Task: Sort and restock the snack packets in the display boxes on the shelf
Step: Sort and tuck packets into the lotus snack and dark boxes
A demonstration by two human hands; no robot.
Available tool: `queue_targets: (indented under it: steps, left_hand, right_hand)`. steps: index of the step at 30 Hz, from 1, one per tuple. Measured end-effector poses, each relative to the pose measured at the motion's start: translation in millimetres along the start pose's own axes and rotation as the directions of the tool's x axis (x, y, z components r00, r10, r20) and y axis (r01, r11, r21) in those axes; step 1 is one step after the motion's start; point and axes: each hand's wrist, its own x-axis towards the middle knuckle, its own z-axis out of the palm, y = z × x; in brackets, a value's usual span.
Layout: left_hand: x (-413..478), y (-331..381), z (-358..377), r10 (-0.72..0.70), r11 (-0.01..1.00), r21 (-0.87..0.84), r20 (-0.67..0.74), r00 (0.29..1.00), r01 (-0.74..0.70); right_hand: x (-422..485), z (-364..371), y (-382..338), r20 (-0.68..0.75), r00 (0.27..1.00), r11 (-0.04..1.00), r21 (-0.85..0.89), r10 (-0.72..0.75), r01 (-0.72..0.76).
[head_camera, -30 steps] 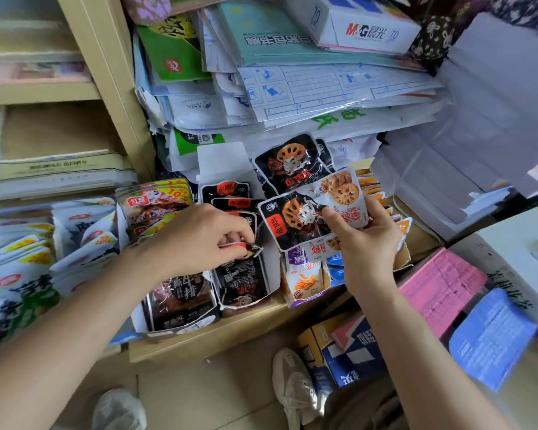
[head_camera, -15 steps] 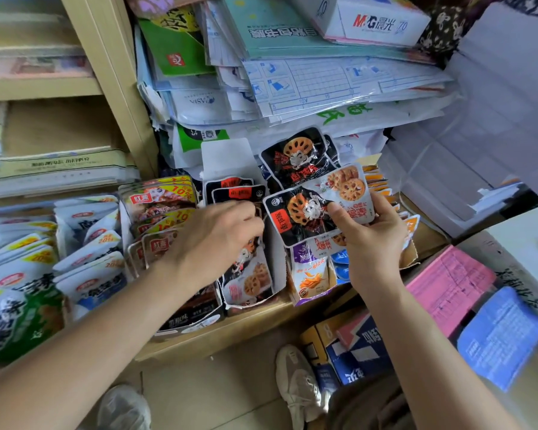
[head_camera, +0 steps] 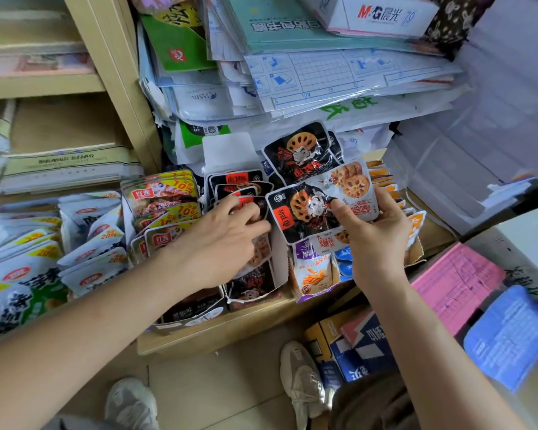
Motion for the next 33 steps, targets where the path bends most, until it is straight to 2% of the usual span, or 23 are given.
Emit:
queue_targets:
  steps: [2,4,9,12,14,16,20,24,27,29,33]
  left_hand:
    - [2,-2,-3,0.027,0.999,0.048,-0.058,0.998,-0.024]
    - [6,-3,-4,0.087,0.996,0.016,-0.081,0.993,-0.086]
    - [23,-7,-1,0.333,0.939,-0.085,-0.032,0.943,-0.334]
    - [28,-17,-3,0.366,0.929,-0.157,0.266,0.892,-0.335]
    - [29,-19,-8,0.366,0.923,-0.046,0.421,0.830,-0.383]
    - [33,-18,-11,0.322,0.912,0.072,0.482,0.815,-0.404]
    - [39,-18,-14,0.277,0.901,0.226,0.357,0.892,-0.370]
    - [43,-14,-9,0.355,0.900,0.178,0.233,0.905,-0.398]
    - [43,-16,-4,0.368,0.917,0.042,0.294,0.882,-0.397]
    - [42,-16,0,0.334,0.930,0.028,0.349,0.876,-0.366]
    - [41,-9,6,0.309,0.940,0.046,0.307,0.900,-0.338]
  right_hand:
    - [0,1,-1,-0.005,1.000,1.000,0.000,0.003,-0.003]
    - [0,1,-2,-0.005,1.000,1.000,-0.002,0.001,-0.001]
    - [0,1,-2,-0.003,1.000,1.000,0.006,0.007,-0.007]
    - [0,1,-1,-0.006,1.000,1.000,0.013,0.005,-0.005]
    - [0,1,0,-0.009,1.000,1.000,0.006,0.002,-0.002]
    - [1,1,2,-0.011,1.000,1.000,0.003,-0.003,0.003]
    - [3,0,4,-0.007,1.000,1.000,0.015,-0.007,0.007]
    - [2,1,4,-0.009,1.000,1.000,0.024,-0.001,0.001]
    - [2,1,3,-0.011,1.000,1.000,0.021,0.000,0.000]
    - [2,2,3,-0.012,1.000,1.000,0.029,0.007,-0.006]
    - [1,1,3,-0.013,1.000,0.999,0.035,0.010,-0.010]
